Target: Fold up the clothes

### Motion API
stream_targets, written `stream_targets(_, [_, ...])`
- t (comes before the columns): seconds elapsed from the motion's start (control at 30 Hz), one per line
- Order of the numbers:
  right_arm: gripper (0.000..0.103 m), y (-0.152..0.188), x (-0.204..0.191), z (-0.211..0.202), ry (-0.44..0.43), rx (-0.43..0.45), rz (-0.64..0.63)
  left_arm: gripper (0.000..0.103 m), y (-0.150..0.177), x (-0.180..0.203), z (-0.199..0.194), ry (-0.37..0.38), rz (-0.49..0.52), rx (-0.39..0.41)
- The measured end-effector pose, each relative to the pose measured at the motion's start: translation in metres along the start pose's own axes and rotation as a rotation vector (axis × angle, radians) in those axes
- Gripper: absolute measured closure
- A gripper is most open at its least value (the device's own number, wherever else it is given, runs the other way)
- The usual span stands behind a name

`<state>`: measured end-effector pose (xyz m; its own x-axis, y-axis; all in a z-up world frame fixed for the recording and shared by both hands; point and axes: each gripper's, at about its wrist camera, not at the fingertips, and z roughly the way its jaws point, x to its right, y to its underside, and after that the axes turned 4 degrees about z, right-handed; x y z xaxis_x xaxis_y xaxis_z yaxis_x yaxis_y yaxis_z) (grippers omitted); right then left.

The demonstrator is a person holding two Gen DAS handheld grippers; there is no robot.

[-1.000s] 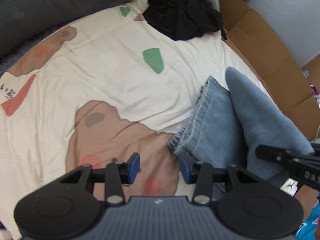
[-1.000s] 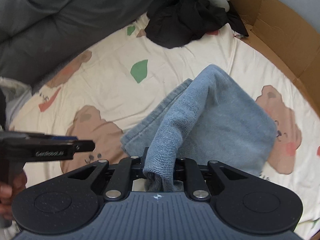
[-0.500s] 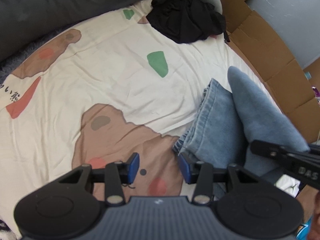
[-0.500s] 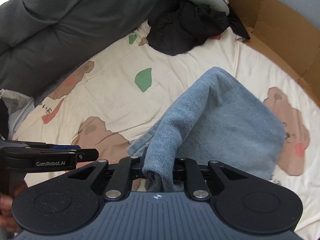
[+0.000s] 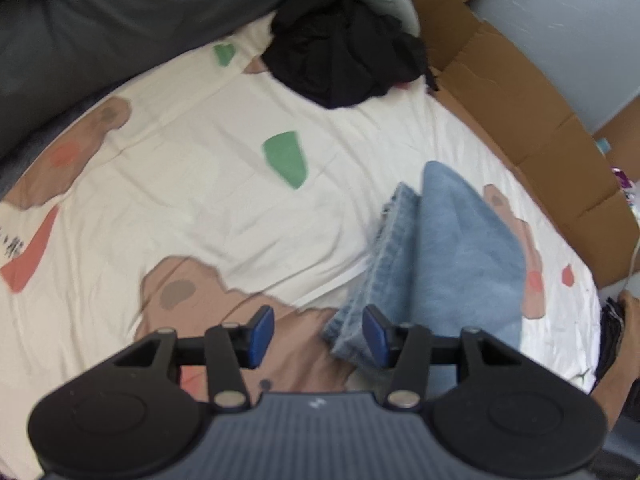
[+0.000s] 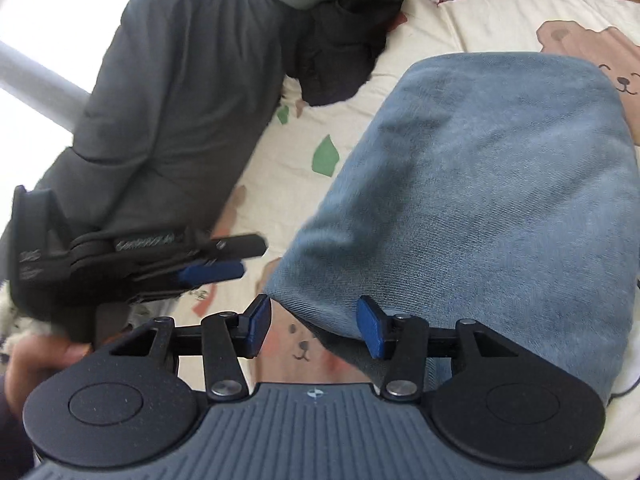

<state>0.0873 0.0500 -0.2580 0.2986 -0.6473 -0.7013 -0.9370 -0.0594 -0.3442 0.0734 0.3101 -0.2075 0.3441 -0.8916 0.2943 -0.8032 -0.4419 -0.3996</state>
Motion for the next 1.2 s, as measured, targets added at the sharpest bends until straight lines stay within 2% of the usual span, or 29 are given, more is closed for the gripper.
stream_targets(0.17, [0.051, 0.001, 0.007, -0.027, 0.003, 0.032, -0.001, 0.043, -0.002, 0.023, 0.008, 0.05, 0.046, -0.02])
stream_targets(0.33, [0.051, -0.003, 0.041, -0.049, 0.096, 0.085, 0.066, 0.039, 0.012, 0.036, 0.029, -0.019, 0.127, -0.078])
stream_targets(0.43, [0.051, -0.003, 0.069, -0.062, 0.155, 0.122, 0.136, 0.039, 0.024, 0.034, 0.041, 0.003, 0.118, -0.122])
stream_targets(0.5, [0.051, -0.001, 0.09, -0.069, 0.186, 0.134, 0.196, 0.044, 0.031, 0.031, 0.046, 0.007, 0.108, -0.132])
stream_targets(0.57, [0.051, 0.003, 0.106, -0.07, 0.209, 0.129, 0.234, 0.076, 0.035, 0.029, 0.047, 0.003, 0.106, -0.109])
stream_targets(0.67, [0.051, 0.012, 0.123, -0.067, 0.234, 0.111, 0.271, 0.081, 0.035, 0.028, 0.045, 0.002, 0.123, -0.093])
stream_targets(0.77, [0.051, 0.02, 0.132, -0.063, 0.24, 0.101, 0.295, 0.082, 0.034, 0.024, 0.041, 0.012, 0.121, -0.088])
stream_targets(0.97, [0.051, 0.036, 0.145, -0.053, 0.262, 0.042, 0.329, 0.082, 0.04, 0.023, 0.061, -0.031, 0.155, -0.128])
stream_targets(1.1, [0.051, 0.041, 0.137, -0.065, 0.275, 0.039, 0.313, 0.081, 0.04, 0.025, 0.061, -0.043, 0.185, -0.134])
stream_targets(1.2, [0.051, 0.04, 0.127, -0.08, 0.282, 0.068, 0.289, 0.081, 0.039, 0.027, 0.059, -0.054, 0.213, -0.135])
